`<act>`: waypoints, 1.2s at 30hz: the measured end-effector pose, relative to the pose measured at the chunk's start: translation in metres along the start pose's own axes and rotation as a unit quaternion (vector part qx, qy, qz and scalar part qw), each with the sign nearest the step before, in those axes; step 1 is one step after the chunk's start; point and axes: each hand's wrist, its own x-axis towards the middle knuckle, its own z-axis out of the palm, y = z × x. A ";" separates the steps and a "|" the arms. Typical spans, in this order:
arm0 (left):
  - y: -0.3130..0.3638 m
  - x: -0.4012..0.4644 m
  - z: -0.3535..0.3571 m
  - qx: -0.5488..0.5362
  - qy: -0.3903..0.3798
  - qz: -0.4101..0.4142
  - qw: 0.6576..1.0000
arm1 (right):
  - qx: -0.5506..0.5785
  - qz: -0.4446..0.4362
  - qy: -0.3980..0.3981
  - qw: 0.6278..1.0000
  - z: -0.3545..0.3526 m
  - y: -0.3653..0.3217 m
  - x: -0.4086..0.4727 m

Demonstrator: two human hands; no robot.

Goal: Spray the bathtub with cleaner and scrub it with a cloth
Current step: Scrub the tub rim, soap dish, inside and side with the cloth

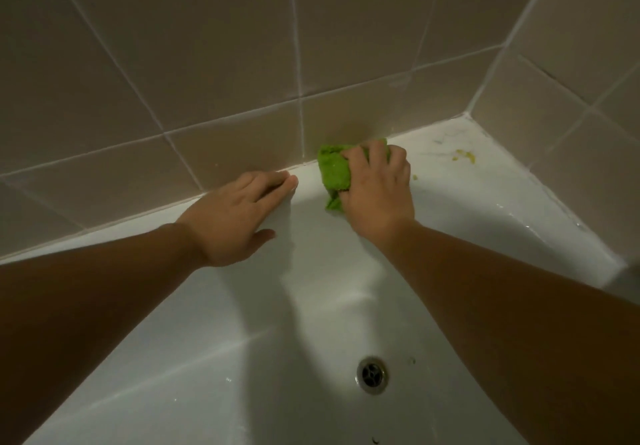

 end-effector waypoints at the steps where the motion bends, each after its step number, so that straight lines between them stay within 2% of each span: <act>1: -0.003 0.005 -0.001 0.002 -0.004 0.020 1.000 | -0.007 0.004 0.004 1.000 -0.001 0.007 0.003; 6: -0.011 0.021 -0.002 0.009 -0.031 0.090 0.995 | -0.019 0.121 0.048 0.991 -0.002 0.005 0.005; 8: -0.011 0.028 0.000 0.002 -0.026 0.098 0.995 | -0.010 0.107 0.054 0.993 0.000 -0.003 0.003; 12: -0.010 0.038 0.000 -0.019 -0.015 0.108 0.994 | -0.004 0.010 0.017 1.000 -0.006 0.023 0.008; 16: -0.009 0.042 -0.001 -0.020 -0.018 0.125 0.992 | -0.001 0.089 0.058 0.994 -0.010 0.055 0.014; 20: -0.007 0.052 -0.001 -0.013 -0.016 0.130 0.991 | -0.015 0.163 0.058 0.985 -0.011 0.046 0.017; 25: 0.001 0.068 0.000 -0.028 -0.020 0.142 0.989 | -0.043 0.093 0.101 0.990 -0.011 0.070 0.014; 30: 0.005 0.079 0.003 -0.033 -0.026 0.141 0.989 | -0.049 0.139 0.142 0.979 -0.012 0.082 0.013; 34: 0.011 0.091 0.003 -0.048 -0.017 0.141 0.989 | -0.027 0.109 0.167 0.980 -0.019 0.092 0.012; 36: 0.013 0.094 0.003 -0.047 -0.015 0.143 0.988 | -0.049 0.156 0.179 0.970 -0.024 0.100 0.013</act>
